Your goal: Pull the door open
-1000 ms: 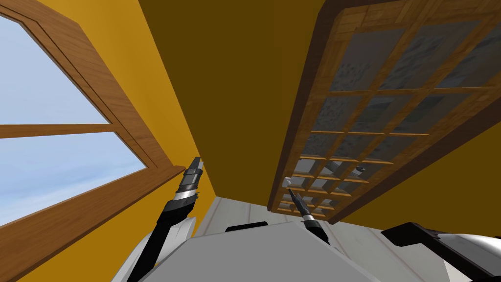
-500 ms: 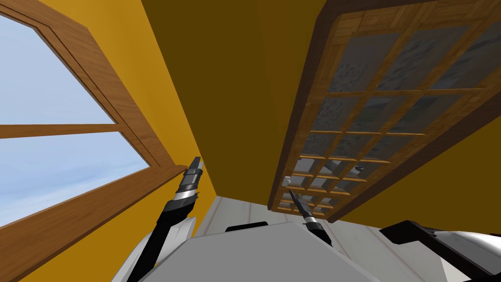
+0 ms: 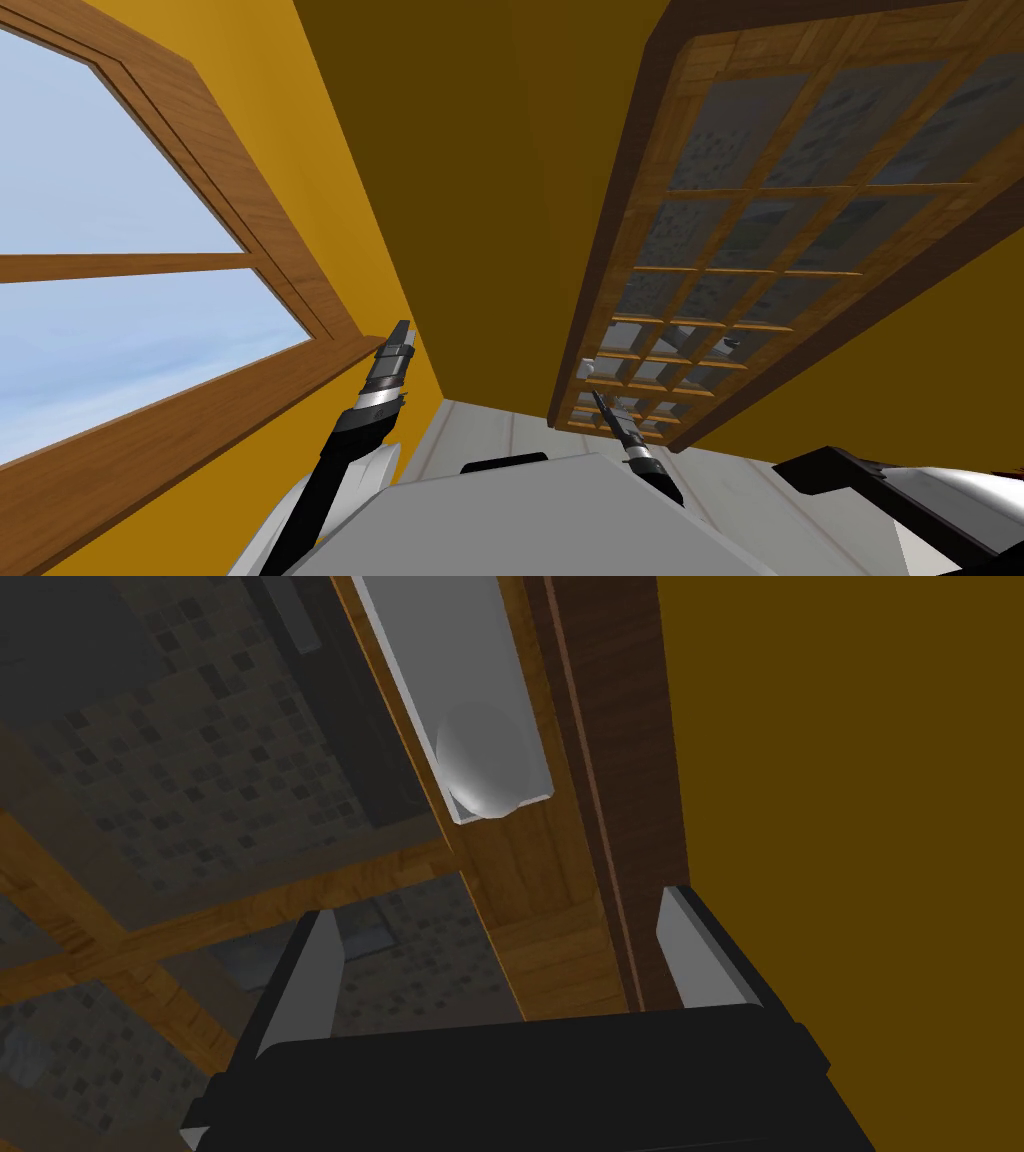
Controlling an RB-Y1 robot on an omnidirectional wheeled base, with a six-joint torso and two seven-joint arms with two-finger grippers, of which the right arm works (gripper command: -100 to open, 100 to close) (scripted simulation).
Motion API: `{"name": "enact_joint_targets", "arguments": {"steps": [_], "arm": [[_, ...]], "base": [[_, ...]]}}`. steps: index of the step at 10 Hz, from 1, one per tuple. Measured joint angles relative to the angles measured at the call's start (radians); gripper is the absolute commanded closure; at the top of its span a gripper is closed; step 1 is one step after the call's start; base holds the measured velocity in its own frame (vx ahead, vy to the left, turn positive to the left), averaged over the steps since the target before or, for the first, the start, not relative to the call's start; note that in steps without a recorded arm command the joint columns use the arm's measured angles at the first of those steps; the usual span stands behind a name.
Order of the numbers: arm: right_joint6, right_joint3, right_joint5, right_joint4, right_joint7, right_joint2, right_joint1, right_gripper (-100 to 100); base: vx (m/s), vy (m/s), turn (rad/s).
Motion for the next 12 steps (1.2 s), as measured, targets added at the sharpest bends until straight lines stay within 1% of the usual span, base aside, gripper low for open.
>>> {"name": "enact_joint_targets", "arguments": {"steps": [1,2,3,4,5,8,9,10,12], "arm": [[0.001,-0.004,0.004,-0.011,0.030,0.000,0.009,-100],[-0.001,-0.009,0.009,-0.009,0.059,-0.001,0.012,-100],[-0.007,-0.011,0.011,-0.002,0.078,-0.002,0.011,-100],[-0.008,-0.014,0.014,-0.006,0.099,-0.003,0.016,-100],[-0.017,-0.017,0.018,0.011,0.122,-0.005,0.010,-100],[-0.030,-0.026,0.029,0.018,0.185,-0.009,0.016,-100],[-0.040,-0.030,0.033,0.036,0.205,-0.011,0.012,-100],[-0.040,-0.033,0.035,0.027,0.222,-0.011,0.019,-100],[-0.037,-0.034,0.035,0.026,0.226,-0.010,0.017,-100]], "base": [[-0.023,0.027,-0.006],[-0.019,0.017,-0.003],[-0.016,0.013,0.000],[-0.016,0.017,-0.004],[-0.016,0.018,-0.003],[-0.021,0.016,-0.003],[-0.017,0.022,-0.002],[-0.008,0.010,-0.003],[0.121,-0.038,0.032]]}}
